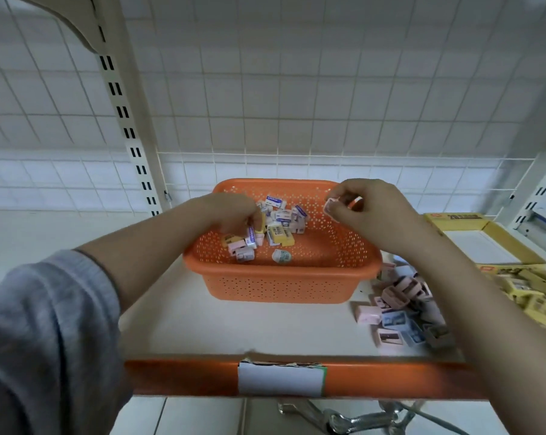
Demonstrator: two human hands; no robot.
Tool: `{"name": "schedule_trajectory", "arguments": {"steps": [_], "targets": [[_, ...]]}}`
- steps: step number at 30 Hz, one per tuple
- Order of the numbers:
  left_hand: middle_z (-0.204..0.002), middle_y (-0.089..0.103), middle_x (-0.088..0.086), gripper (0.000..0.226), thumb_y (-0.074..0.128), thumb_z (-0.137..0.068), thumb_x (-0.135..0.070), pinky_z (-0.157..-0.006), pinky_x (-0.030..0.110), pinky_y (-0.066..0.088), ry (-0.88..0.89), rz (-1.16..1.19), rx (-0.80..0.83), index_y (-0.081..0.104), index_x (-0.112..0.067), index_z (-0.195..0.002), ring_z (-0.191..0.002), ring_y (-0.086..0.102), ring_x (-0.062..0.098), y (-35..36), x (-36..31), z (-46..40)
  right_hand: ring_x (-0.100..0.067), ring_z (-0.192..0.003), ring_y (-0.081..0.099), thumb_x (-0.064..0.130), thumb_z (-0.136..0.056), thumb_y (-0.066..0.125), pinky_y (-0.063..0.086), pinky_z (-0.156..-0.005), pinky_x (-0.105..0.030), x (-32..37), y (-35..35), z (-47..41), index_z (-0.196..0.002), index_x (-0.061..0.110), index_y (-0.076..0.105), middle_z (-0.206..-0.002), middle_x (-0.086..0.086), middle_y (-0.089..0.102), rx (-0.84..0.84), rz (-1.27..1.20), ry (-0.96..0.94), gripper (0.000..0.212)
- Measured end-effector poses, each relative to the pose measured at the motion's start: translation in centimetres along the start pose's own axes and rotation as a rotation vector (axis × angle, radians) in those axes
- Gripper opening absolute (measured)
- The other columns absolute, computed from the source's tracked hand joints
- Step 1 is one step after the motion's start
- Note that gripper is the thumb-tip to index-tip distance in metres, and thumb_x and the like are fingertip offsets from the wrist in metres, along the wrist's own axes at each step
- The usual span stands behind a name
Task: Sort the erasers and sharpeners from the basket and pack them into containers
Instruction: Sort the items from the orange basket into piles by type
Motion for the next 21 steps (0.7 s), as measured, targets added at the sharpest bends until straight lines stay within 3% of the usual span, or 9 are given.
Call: {"name": "schedule_trajectory", "arguments": {"steps": [5, 10, 13, 17, 19, 21], "targets": [[-0.116, 0.056, -0.006, 0.041, 0.058, -0.084, -0.006, -0.092, 0.032, 0.047, 0.013, -0.144, 0.087, 0.06, -0.03, -0.117, -0.104, 0.051, 0.014, 1.1, -0.1, -1.1, -0.001, -0.06, 0.057, 0.026, -0.088, 0.063, 0.038, -0.055, -0.006, -1.5, -1.2, 3.1, -0.082, 0.026, 0.067, -0.079, 0.006, 0.067, -0.119, -0.164, 0.104, 0.006], [-0.092, 0.056, -0.012, 0.028, 0.066, -0.079, -0.005, -0.084, 0.037, 0.052, 0.033, -0.105, 0.044, 0.06, -0.031, -0.086, -0.093, 0.055, 0.012, 0.8, -0.4, -1.3, -0.011, -0.062, 0.062, 0.025, -0.087, 0.063, 0.045, -0.056, -0.014, -2.6, -1.4, 4.9, -0.08, 0.029, 0.067, -0.079, 0.005, 0.068, -0.223, -0.262, 0.187, 0.009], [-0.088, 0.058, -0.013, 0.014, 0.069, -0.082, -0.018, -0.082, 0.036, 0.05, 0.01, 0.023, -0.074, 0.061, -0.028, -0.086, -0.086, 0.054, 0.01, -0.8, -0.9, -0.8, -0.019, -0.069, 0.066, 0.026, -0.088, 0.062, 0.052, -0.066, -0.03, -3.0, -1.9, 5.7, -0.081, 0.032, 0.067, -0.078, 0.004, 0.068, -0.265, -0.327, 0.216, 0.01], [-0.085, 0.057, -0.013, 0.019, 0.068, -0.083, -0.036, -0.078, 0.033, 0.048, -0.011, 0.217, -0.328, 0.064, -0.026, -0.098, -0.083, 0.052, 0.009, -4.5, -3.2, 1.3, -0.021, -0.07, 0.065, 0.024, -0.087, 0.066, 0.053, -0.066, -0.032, -3.8, -3.0, 7.0, -0.092, 0.034, 0.068, -0.079, 0.005, 0.068, -0.316, -0.389, 0.236, 0.011], [-0.087, 0.062, -0.015, 0.012, 0.066, -0.083, -0.038, -0.078, 0.037, 0.05, 0.003, 0.344, -0.438, 0.064, -0.031, -0.093, -0.085, 0.056, 0.007, -5.9, -4.8, 2.7, -0.018, -0.066, 0.063, 0.02, -0.083, 0.069, 0.051, -0.058, -0.025, -4.6, -3.9, 8.1, -0.102, 0.03, 0.067, -0.081, 0.003, 0.066, -0.37, -0.408, 0.274, 0.021], [-0.091, 0.065, -0.011, 0.01, 0.063, -0.086, -0.035, -0.077, 0.034, 0.049, 0.016, 0.392, -0.512, 0.065, -0.029, -0.094, -0.086, 0.056, 0.008, -6.8, -6.9, 4.0, -0.002, -0.056, 0.058, 0.014, -0.08, 0.073, 0.044, -0.053, -0.012, -5.6, -4.7, 9.3, -0.104, 0.027, 0.066, -0.076, 0.004, 0.063, -0.42, -0.428, 0.31, 0.028]]}}
Point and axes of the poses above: each hand's wrist, its own z-axis away from the middle knuckle, its own y-axis out of the palm, x = y × z, the point moved 6 cm from there along -z, towards the middle knuckle
